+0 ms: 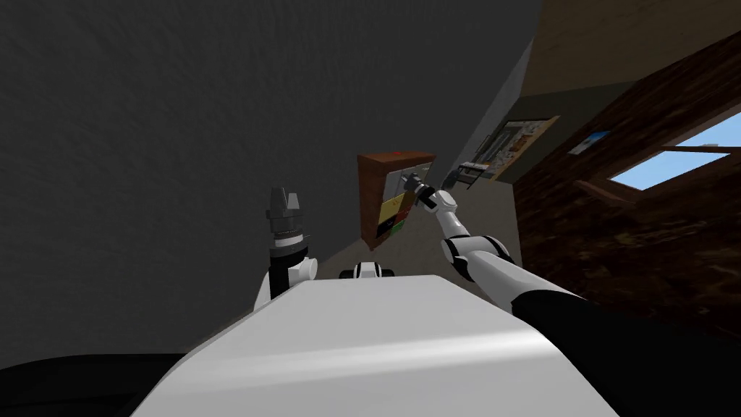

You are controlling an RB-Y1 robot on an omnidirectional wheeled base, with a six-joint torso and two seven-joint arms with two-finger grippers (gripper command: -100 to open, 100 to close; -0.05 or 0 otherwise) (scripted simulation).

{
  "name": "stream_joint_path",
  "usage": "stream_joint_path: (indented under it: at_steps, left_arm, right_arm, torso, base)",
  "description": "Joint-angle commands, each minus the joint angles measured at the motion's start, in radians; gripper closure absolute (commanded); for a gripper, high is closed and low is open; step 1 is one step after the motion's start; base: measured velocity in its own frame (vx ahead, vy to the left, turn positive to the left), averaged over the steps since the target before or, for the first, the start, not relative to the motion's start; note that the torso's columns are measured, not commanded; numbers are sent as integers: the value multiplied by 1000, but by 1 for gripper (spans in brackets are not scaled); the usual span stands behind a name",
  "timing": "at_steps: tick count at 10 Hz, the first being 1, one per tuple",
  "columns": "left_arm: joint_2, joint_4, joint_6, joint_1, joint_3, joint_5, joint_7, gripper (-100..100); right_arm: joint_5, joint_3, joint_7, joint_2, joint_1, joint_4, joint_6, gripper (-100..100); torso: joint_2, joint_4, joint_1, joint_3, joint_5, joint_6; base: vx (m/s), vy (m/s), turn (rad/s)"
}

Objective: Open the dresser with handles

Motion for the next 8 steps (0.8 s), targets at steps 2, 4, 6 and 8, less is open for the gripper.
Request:
stream_joint_path:
  at_steps: [2, 4, 6, 8]
  left_arm:
    - [0, 0, 0, 0, 0, 0, 0, 0]
    - [0, 0, 0, 0, 0, 0, 0, 0]
    - [0, 0, 0, 0, 0, 0, 0, 0]
    - [0, 0, 0, 0, 0, 0, 0, 0]
  right_arm:
    - [6, 50, -23, 33, 6, -46, -4, 100]
    - [14, 108, -58, 67, 6, -103, -13, 100]
    - [21, 167, -93, 101, 7, -151, -22, 100]
    - [29, 215, -128, 135, 8, -217, -31, 100]
  torso:
    - [-3, -1, 7, -1, 2, -5]
    - [-5, -3, 8, -2, 2, -7]
    - [-3, -4, 10, -2, 3, -7]
    - [0, -6, 17, 1, 5, -13]
  base:
    - [84, 45, -292]
    - [123, 68, -425]
    - [115, 92, -458]
    - [134, 107, -416]
